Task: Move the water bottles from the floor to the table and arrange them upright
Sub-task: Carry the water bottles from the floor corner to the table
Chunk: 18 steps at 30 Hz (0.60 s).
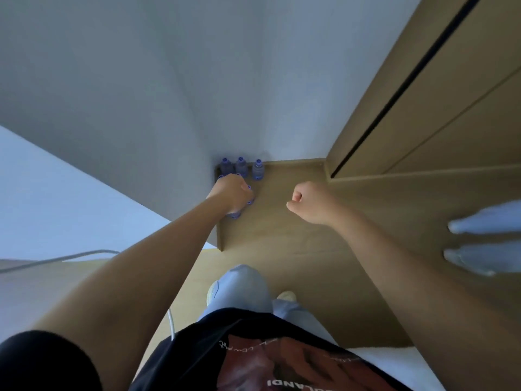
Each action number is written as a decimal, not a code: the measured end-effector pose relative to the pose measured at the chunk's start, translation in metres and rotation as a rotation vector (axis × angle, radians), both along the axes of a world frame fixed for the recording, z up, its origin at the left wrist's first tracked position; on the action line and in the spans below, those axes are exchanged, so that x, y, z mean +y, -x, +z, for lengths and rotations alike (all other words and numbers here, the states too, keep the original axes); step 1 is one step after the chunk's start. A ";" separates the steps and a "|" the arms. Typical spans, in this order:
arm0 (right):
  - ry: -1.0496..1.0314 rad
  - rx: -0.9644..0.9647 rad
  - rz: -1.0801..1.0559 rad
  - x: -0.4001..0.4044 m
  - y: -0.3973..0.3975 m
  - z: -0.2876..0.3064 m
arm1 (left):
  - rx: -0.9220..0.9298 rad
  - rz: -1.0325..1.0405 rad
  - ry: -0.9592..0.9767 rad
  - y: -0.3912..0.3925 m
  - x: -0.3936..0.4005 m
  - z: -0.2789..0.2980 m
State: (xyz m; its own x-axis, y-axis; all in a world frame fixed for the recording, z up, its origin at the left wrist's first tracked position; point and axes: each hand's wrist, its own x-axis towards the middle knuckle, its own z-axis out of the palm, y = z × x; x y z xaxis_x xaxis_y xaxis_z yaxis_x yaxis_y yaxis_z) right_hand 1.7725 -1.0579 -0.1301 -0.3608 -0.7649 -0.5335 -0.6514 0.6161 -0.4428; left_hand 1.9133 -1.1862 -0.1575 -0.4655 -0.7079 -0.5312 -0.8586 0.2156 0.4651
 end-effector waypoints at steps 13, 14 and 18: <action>-0.036 0.042 0.340 -0.067 0.062 -0.027 | -0.115 0.244 0.031 0.022 -0.013 -0.015; -0.038 0.055 0.373 -0.075 0.066 -0.028 | -0.120 0.267 0.025 0.023 -0.017 -0.018; -0.076 0.057 0.457 -0.102 0.080 -0.031 | -0.152 0.318 -0.029 0.029 -0.031 -0.026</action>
